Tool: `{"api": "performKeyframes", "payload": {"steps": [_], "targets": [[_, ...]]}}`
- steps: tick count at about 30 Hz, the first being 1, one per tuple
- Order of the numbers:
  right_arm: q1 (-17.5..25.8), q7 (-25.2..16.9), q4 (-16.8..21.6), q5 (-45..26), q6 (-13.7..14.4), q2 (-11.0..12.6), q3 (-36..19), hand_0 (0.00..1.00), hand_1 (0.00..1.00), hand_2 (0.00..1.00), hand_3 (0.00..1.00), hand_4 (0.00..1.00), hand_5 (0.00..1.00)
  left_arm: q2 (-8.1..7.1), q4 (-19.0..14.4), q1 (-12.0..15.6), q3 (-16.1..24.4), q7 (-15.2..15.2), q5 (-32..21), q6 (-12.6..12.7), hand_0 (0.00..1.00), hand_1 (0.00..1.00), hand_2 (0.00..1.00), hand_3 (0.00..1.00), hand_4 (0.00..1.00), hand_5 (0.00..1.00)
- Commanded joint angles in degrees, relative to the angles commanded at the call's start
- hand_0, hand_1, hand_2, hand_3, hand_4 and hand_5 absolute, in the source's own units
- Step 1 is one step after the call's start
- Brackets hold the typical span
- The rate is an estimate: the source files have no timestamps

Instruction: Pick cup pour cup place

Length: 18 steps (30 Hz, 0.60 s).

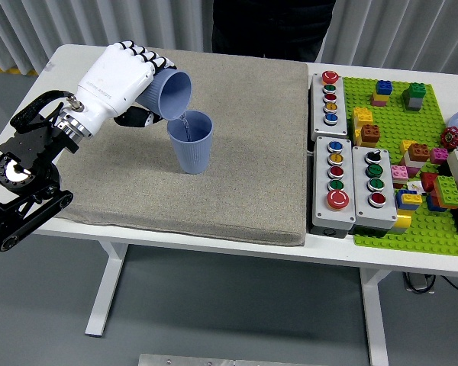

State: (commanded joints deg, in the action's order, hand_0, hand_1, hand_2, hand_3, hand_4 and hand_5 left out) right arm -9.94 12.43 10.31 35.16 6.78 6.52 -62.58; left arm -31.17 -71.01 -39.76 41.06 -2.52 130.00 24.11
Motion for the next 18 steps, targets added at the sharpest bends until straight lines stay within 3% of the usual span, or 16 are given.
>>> {"api": "performKeyframes", "payload": {"steps": [8, 18], "targets": [[-0.1, -0.1, 0.0, -0.3, 0.0, 0.0, 0.1, 0.722, 0.688, 0.736, 0.703, 0.325, 0.303, -1.27, 0.6, -1.1, -2.9, -0.5, 0.0, 0.6, 0.563, 0.53, 0.554, 0.577, 0.825, 0.143], [-0.4, -0.1, 0.0, -0.5, 0.1, 0.0, 0.2, 0.723, 0.689, 0.736, 0.703, 0.324, 0.304, -1.79, 0.5, -2.1, -3.9, -1.2, 0.0, 0.9, 0.562, 0.53, 0.553, 0.577, 0.823, 0.143]]}}
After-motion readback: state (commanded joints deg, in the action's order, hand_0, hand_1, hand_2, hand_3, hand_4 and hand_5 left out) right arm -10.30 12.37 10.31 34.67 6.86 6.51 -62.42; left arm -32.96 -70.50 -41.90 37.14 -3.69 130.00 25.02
